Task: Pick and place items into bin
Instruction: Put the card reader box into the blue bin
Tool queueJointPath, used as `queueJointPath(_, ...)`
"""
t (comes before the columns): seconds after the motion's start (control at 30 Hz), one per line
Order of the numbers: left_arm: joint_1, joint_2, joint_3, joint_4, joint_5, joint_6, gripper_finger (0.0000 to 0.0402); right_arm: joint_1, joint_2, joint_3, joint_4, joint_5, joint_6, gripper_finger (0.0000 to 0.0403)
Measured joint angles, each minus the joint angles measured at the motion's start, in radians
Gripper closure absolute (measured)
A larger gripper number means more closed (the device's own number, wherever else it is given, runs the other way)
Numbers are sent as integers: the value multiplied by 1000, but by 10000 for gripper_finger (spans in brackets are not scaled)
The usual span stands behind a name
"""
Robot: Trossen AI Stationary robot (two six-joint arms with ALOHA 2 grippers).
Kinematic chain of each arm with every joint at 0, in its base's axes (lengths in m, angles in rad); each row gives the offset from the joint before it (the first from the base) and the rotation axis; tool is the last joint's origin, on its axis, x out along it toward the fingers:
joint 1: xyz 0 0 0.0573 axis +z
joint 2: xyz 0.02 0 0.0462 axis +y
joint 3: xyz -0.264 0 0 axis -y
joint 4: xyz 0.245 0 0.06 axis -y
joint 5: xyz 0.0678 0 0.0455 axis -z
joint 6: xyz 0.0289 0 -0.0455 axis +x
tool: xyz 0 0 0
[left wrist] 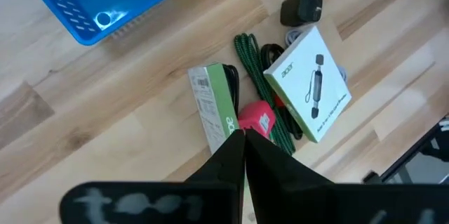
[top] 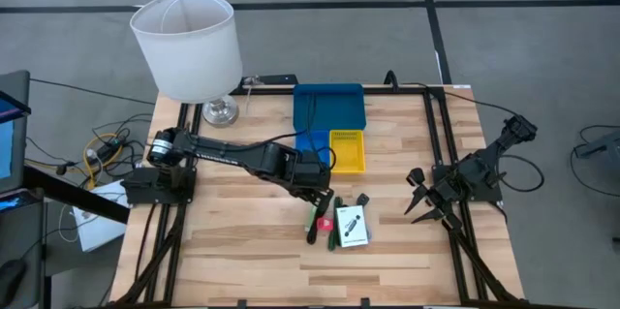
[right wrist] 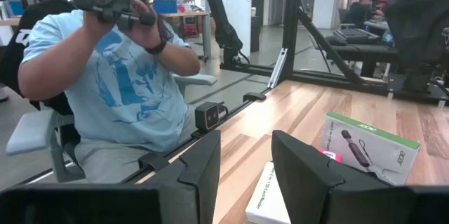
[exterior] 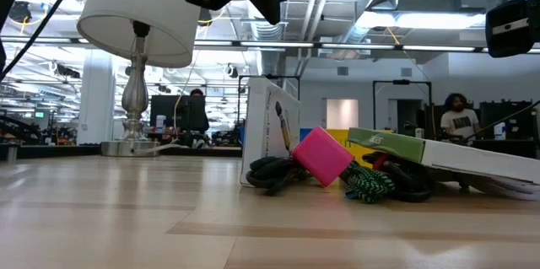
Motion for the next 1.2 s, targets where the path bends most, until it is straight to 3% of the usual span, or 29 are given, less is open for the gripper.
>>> queueJointPath(0.23, 4, 0, 0, 0, -25, 19, 385, 0, 0, 0, 0, 0, 0, 278)
queueJointPath(0.73, -6, 0, 0, 106, -21, -5, 247, 0, 0, 0, 0, 0, 0, 278)
queueJointPath(0.9, -37, 0, 0, 114, -32, -54, 247, 0, 0, 0, 0, 0, 0, 278)
queueJointPath(1.2, -65, 0, -1, 199, -62, -63, 288, 0, 0, 0, 0, 0, 0, 278)
